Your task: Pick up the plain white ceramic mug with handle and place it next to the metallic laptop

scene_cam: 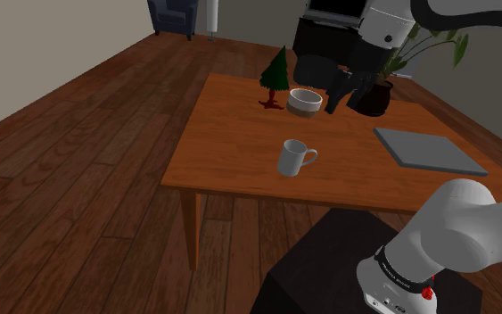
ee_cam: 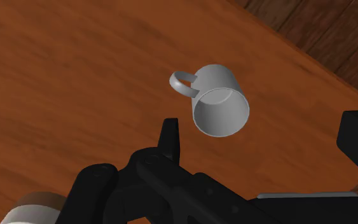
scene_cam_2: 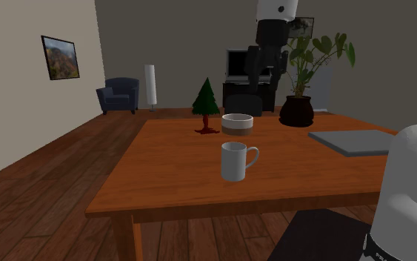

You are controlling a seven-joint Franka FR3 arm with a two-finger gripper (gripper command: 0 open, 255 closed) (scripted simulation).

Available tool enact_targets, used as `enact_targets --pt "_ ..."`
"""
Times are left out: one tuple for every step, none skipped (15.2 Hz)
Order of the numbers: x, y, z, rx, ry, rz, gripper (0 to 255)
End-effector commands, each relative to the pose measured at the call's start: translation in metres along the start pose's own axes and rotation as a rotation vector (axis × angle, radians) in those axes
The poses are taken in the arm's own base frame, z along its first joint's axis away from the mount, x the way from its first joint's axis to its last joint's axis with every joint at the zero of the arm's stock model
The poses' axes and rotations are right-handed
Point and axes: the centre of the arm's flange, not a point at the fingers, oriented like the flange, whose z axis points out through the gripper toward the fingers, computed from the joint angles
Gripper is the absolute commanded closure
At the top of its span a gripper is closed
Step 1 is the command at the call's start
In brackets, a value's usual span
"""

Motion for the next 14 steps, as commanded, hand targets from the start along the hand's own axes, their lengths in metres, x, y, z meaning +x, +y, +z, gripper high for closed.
enact_targets --pt "0.0 0.0 0.0 0.0 0.0 0.0 0" --pt "0.009 -0.004 0.011 -0.002 -0.016 0.024 0" --pt "0.018 -0.007 0.022 -0.004 -0.033 0.047 0" --pt "0.027 -0.01 0.033 -0.006 -0.049 0.071 0" --pt "0.036 -0.013 0.045 -0.009 -0.065 0.094 0" --pt "0.045 -0.016 0.056 -0.011 -0.081 0.118 0" --pt "0.053 -0.019 0.068 -0.013 -0.098 0.141 0" --pt "0.062 -0.021 0.08 -0.015 -0.114 0.165 0" --pt "0.07 -0.023 0.092 -0.017 -0.13 0.188 0" --pt "0.078 -0.025 0.104 -0.019 -0.146 0.212 0" --pt "0.086 -0.027 0.116 -0.022 -0.163 0.235 0" --pt "0.094 -0.028 0.128 -0.024 -0.179 0.259 0" --pt "0.102 -0.03 0.141 -0.026 -0.195 0.283 0" --pt "0.109 -0.031 0.153 -0.028 -0.211 0.306 0"
